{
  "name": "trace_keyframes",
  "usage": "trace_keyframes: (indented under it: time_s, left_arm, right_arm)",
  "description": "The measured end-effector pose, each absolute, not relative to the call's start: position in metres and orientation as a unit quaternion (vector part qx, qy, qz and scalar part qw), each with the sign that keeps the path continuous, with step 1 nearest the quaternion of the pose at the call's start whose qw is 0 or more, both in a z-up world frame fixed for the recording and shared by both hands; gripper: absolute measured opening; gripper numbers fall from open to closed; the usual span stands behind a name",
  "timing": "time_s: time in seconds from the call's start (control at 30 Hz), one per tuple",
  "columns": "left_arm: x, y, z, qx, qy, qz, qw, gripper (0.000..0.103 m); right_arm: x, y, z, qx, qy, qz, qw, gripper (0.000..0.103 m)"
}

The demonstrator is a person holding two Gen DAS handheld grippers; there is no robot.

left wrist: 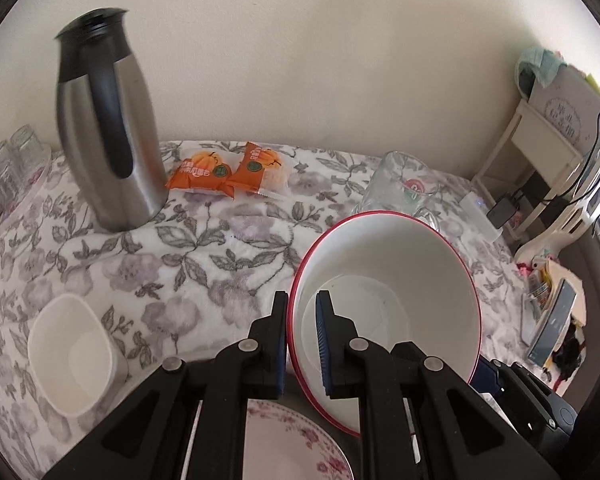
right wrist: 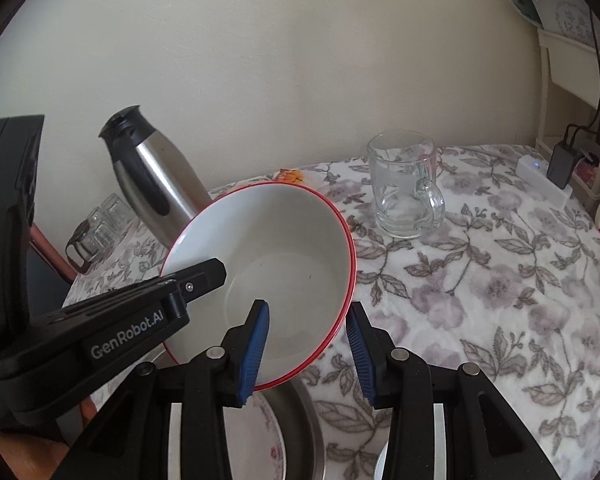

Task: Organize plates and bowls
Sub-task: 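Lift the red-rimmed bowl and carry it over the steel basin, then lower the red-rimmed bowl onto the pink-rose plate in the basin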

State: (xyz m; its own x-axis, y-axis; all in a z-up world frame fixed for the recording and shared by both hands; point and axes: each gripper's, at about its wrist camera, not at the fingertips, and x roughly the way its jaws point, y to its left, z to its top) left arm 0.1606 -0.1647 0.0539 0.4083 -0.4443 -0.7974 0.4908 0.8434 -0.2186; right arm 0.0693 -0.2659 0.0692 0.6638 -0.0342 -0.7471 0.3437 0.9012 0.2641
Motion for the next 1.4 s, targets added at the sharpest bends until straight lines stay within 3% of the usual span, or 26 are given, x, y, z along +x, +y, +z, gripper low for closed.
trace_keyframes:
  time_s: [0.6, 1.4]
  left_arm:
    - [0.117, -0.044, 0.045, -0.109, 0.481, -0.215, 0.843, 0.014]
    - [0.076, -0.005, 0.016, -0.135, 0.505, -0.197, 0.83, 0.014]
  right_arm:
    - [0.047, -0.178, 0.074, 0.175, 0.457, -0.046, 0.871, 0.043]
    - [0.015, -0.141, 0.039, 0.158, 0.518, -0.05, 0.839, 0.043]
